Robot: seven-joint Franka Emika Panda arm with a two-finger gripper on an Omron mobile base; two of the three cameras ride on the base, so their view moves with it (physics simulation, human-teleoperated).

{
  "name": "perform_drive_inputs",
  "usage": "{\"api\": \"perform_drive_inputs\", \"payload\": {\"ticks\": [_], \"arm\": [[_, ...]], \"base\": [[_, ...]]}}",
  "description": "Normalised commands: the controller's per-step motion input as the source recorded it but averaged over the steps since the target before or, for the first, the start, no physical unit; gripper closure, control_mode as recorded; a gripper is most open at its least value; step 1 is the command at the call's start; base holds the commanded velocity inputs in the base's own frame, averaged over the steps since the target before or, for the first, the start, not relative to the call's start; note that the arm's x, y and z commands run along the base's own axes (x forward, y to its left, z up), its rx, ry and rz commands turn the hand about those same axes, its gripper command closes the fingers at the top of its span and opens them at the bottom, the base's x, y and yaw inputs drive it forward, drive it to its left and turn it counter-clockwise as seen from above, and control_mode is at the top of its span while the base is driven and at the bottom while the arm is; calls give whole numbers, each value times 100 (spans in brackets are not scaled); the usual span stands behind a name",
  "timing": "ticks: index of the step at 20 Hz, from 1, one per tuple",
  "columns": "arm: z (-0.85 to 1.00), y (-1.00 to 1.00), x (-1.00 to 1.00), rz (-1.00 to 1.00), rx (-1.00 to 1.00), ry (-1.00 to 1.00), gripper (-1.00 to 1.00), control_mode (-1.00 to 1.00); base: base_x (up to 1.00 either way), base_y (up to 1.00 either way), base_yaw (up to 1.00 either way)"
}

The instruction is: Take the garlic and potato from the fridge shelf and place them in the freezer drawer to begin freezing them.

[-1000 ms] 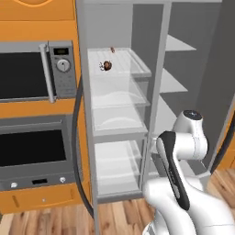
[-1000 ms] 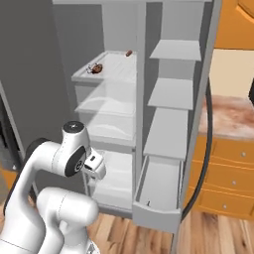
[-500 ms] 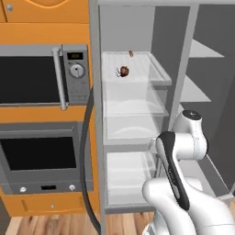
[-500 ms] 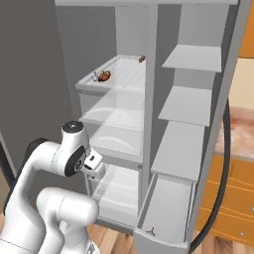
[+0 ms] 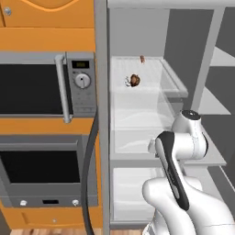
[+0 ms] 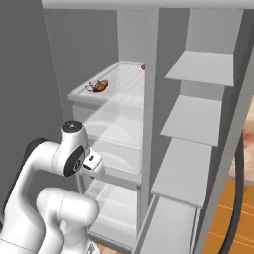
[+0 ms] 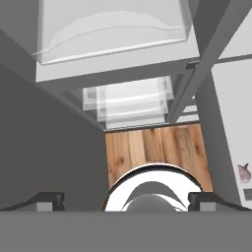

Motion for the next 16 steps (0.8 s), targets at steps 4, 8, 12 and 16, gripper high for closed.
{"api": "perform_drive_inputs", "payload": {"ticks": [4, 8, 12, 16], "arm": [[0, 0, 0, 0, 0, 0, -100, 100], [46, 0, 0, 1, 0, -20, -100, -100], [100, 2, 12, 1, -3, -39, -100, -100], [99, 15, 21, 0, -1, -38, -100, -100]], "base": [[38, 1, 5], [0, 0, 1], [0, 0, 0], [0, 0, 0]]}}
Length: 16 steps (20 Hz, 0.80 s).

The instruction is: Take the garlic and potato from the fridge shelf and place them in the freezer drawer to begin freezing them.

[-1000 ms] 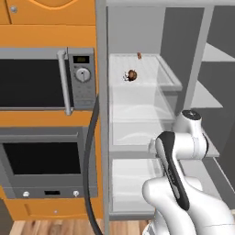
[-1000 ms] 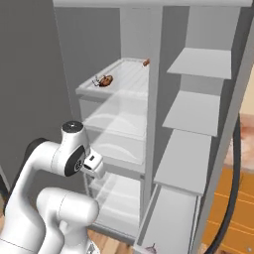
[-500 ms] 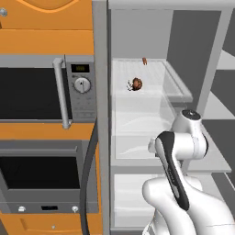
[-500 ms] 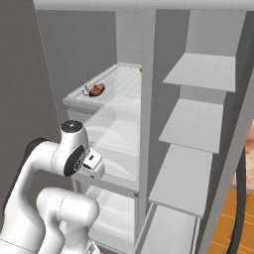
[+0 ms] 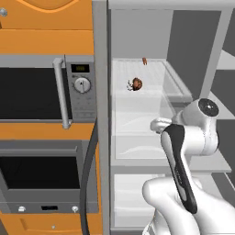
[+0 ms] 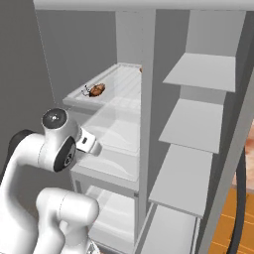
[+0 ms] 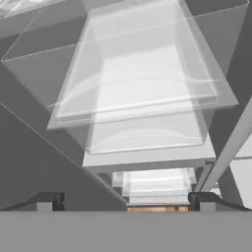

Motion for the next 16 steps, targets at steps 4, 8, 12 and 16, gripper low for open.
{"api": "perform_drive_inputs", "payload": {"ticks": [4, 8, 12, 16], "arm": [[100, 38, 23, 0, -1, -20, -100, -100], [80, 0, 41, -2, -1, -16, -100, -100], [74, 3, 26, 0, 0, -12, -100, -100], [38, 9, 36, 0, 0, -4, -100, -100]], "base": [[0, 0, 0], [0, 0, 0], [0, 0, 0], [0, 0, 0]]}}
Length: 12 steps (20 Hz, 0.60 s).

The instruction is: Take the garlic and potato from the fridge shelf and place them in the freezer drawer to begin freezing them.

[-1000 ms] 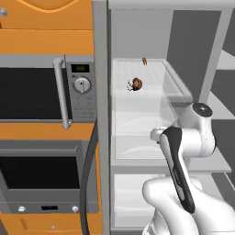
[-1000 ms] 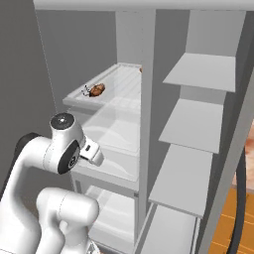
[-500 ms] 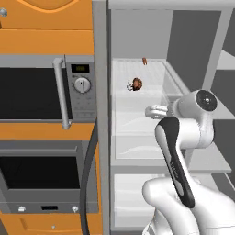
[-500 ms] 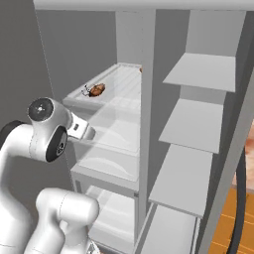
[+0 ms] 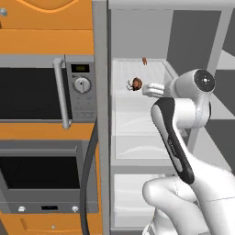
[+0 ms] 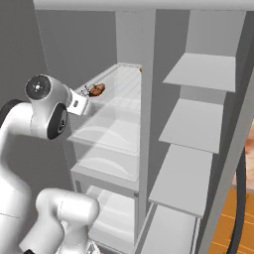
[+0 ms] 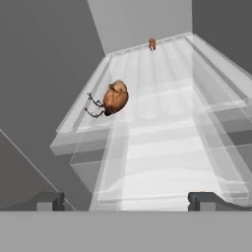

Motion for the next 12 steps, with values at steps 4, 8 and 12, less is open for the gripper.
{"api": "perform_drive_inputs", "payload": {"ticks": [4, 8, 12], "arm": [[10, 3, 55, 0, 0, 0, -100, -100], [0, 0, 67, 0, 0, 0, -100, -100], [0, 4, 69, 0, 0, 4, -100, -100]], "base": [[0, 0, 0], [0, 0, 0], [0, 0, 0]]}}
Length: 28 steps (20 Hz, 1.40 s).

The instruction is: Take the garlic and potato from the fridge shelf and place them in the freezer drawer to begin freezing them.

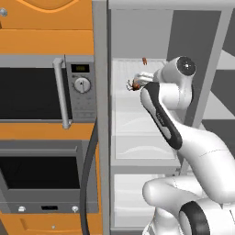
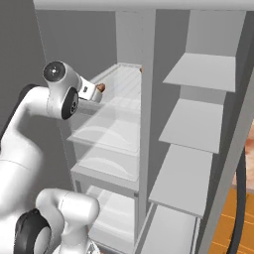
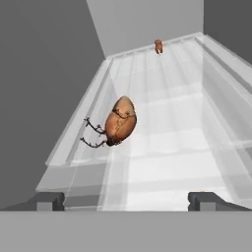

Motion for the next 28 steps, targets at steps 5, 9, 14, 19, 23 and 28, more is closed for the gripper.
{"api": "perform_drive_inputs", "payload": {"ticks": [5, 9, 14, 19, 23, 28], "arm": [[-5, 11, 68, 0, 0, 9, -100, -100], [-16, 0, 70, 0, 0, 14, -100, -100], [-16, 0, 49, 0, 0, 7, -100, -100], [-15, 0, 40, 0, 0, 7, -100, -100], [-30, 0, 33, 0, 0, 9, -100, -100], [-26, 0, 37, 0, 0, 8, -100, -100]], "base": [[0, 0, 0], [0, 0, 0], [0, 0, 0], [0, 0, 0], [0, 0, 0], [0, 0, 0]]}}
